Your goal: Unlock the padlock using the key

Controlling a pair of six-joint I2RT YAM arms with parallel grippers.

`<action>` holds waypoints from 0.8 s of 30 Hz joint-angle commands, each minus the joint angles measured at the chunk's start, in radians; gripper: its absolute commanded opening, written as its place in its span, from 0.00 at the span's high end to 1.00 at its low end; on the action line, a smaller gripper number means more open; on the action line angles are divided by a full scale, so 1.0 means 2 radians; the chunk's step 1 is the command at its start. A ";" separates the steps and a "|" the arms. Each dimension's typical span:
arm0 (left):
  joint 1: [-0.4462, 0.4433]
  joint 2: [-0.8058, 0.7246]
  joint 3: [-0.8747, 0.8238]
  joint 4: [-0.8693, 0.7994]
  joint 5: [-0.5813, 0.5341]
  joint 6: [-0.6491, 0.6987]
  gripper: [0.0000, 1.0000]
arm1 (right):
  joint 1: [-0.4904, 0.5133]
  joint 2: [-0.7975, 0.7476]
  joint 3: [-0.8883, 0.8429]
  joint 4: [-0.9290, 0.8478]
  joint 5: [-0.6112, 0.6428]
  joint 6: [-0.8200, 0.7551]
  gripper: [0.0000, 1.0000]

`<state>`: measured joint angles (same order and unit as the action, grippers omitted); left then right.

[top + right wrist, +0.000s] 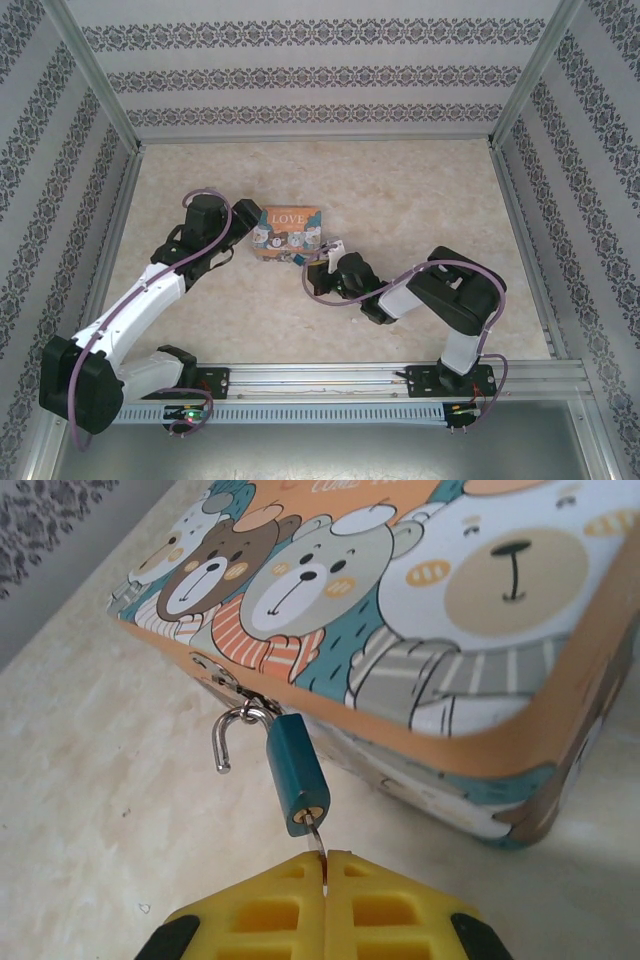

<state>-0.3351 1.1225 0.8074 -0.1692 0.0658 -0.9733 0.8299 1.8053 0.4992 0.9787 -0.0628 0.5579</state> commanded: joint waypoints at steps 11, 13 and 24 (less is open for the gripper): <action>-0.006 0.022 0.009 0.011 -0.046 0.191 0.15 | -0.006 0.030 -0.001 0.048 -0.006 0.055 1.00; -0.005 0.029 0.011 0.006 -0.043 0.219 0.10 | -0.007 0.031 0.002 0.043 -0.007 0.054 1.00; 0.047 0.064 0.034 -0.029 0.051 0.229 0.00 | -0.013 -0.001 -0.013 0.021 0.003 0.042 0.75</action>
<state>-0.2749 1.2327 0.8394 -0.1776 0.0940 -0.5373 0.8146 1.8442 0.4911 1.0275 -0.0681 0.6529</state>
